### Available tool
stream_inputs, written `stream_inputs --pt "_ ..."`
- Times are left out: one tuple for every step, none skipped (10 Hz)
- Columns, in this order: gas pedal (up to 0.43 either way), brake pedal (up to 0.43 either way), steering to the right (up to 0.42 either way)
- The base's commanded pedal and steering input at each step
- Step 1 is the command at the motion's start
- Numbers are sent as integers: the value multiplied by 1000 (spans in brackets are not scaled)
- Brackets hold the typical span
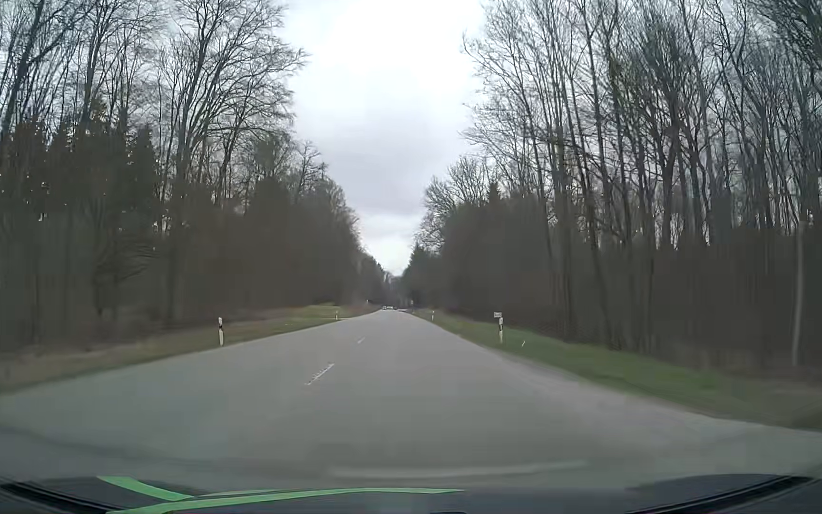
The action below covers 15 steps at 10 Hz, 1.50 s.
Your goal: Follow the waypoints while adhering to traffic rules and regulations
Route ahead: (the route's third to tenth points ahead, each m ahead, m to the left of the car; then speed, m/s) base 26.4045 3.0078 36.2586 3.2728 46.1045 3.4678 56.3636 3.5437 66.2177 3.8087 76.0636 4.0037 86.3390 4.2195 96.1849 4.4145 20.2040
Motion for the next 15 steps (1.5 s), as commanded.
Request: stream_inputs --pt "209 0 1" --pt "209 0 1" --pt "209 0 1" --pt "209 0 1" --pt "209 0 1" --pt "209 0 1" --pt "209 0 1" --pt "209 0 1" --pt "209 0 1" --pt "209 0 1" --pt "209 0 1" --pt "209 0 1" --pt "209 0 1" --pt "209 0 1" --pt "209 0 1"
